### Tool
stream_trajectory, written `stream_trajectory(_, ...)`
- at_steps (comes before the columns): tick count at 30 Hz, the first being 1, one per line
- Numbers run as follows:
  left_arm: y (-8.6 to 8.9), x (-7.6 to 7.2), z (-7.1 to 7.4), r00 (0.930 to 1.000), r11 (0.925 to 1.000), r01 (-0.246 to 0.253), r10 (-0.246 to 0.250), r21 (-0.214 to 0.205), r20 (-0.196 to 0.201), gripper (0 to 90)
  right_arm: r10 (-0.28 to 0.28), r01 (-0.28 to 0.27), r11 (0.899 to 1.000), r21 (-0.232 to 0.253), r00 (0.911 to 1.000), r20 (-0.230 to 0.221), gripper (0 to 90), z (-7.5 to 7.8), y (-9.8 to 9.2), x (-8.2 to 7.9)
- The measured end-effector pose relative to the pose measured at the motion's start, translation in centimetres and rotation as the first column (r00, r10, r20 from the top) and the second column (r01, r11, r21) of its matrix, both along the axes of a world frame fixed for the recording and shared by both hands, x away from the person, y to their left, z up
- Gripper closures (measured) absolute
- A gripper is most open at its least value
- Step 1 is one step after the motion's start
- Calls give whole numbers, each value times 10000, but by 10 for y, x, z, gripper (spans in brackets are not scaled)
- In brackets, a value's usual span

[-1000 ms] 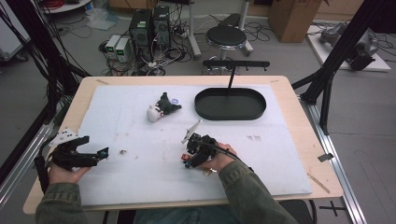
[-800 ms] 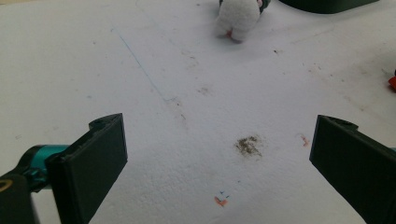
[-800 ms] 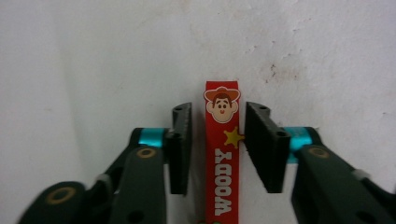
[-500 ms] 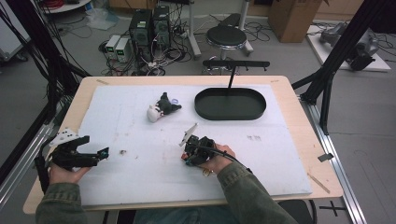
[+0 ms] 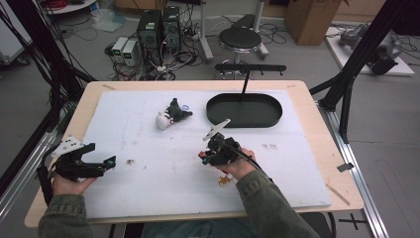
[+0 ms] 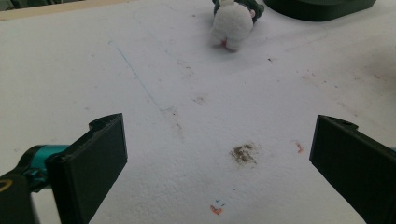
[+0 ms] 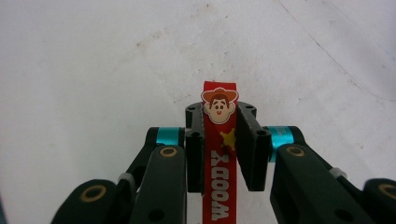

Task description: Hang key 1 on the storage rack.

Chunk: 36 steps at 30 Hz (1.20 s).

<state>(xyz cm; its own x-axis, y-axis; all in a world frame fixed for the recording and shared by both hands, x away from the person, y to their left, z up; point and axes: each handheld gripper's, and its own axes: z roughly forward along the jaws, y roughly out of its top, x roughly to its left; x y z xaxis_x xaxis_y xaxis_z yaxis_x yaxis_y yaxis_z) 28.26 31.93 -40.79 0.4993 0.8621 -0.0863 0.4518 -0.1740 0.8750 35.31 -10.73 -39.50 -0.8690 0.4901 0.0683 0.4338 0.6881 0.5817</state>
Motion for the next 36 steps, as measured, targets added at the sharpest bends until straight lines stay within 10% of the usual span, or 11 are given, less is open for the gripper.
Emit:
stream_trajectory(18, 1, 1, 0, 10000, 10000, 4, -4, 0, -5, 44, -980, 1149, 9749, 1908, 9905, -961, 752, 25, -27, 13)
stream_trajectory(36, 0, 2, -1, 9999, 9999, 66, -67, -80, -111, 44, -2060, 2089, 9303, 3016, 9777, -418, 751, 83, -69, 27)
